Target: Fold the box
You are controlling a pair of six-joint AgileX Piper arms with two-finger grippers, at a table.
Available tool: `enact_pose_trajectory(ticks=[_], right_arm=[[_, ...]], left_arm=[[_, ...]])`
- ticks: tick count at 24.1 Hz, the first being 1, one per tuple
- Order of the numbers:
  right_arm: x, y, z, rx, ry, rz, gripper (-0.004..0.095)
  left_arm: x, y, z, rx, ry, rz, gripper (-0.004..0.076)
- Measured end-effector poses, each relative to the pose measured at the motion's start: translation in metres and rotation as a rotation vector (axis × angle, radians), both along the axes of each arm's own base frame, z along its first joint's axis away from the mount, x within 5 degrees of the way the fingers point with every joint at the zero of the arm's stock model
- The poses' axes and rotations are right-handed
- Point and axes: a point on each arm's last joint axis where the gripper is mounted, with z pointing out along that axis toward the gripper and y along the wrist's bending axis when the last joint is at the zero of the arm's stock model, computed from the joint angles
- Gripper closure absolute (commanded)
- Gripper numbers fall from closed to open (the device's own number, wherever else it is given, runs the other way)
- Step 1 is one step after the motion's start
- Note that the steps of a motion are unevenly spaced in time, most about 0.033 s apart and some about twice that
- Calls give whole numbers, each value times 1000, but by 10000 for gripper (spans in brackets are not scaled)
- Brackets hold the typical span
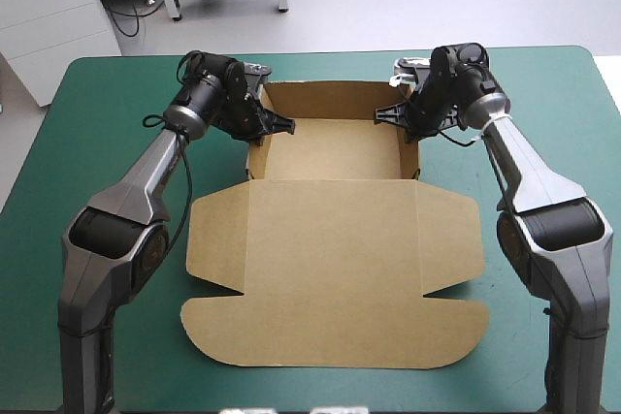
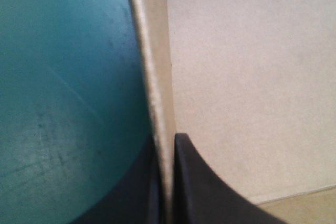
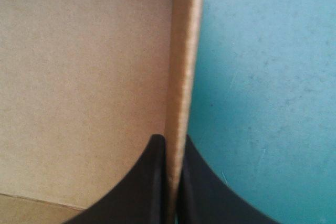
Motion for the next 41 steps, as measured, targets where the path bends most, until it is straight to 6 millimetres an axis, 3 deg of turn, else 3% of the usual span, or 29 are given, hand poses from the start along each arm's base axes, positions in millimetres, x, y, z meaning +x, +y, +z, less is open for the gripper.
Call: enact_pose_trajectory(ticks=[13,16,18,19,20,21,22,23,24,26,29,33,34,41], right_arm=[[2,4,-6,-19,-1,17,902],[2,4,-6,-21,-2,22,809],[3,4,-7,-28,-6,44,587],[2,5,-7,-30,-7,54,522],[2,5,-7,-31,-7,61,457],[2,7,-7,-34,-8,70,439],[2,7,-7,-35,-8,72,433],[1,7,-4,-34,-14,74,431],[0,7,-2,-33,-19,74,429],[-4,5,8,-29,-39,74,429],[-10,4,23,-21,-67,74,384],[-20,1,47,-9,-117,73,284],[-26,-1,60,-3,-143,73,278],[-55,-9,109,21,-254,80,277]], left_arm=[[2,0,-6,17,4,14,756],[2,0,-6,20,3,21,754],[2,0,-6,21,2,27,680],[3,0,-6,20,-1,27,626],[3,0,-6,23,-3,26,526],[3,1,-6,32,-7,20,465],[3,1,-6,40,-11,17,351],[4,2,-6,49,-14,13,309],[4,2,-6,54,-16,14,271],[3,3,-3,61,-25,11,269],[-4,6,16,47,-63,6,270],[-22,14,61,24,-157,-6,270],[-31,18,79,16,-198,-6,270],[-81,38,154,-26,-371,-21,272]])
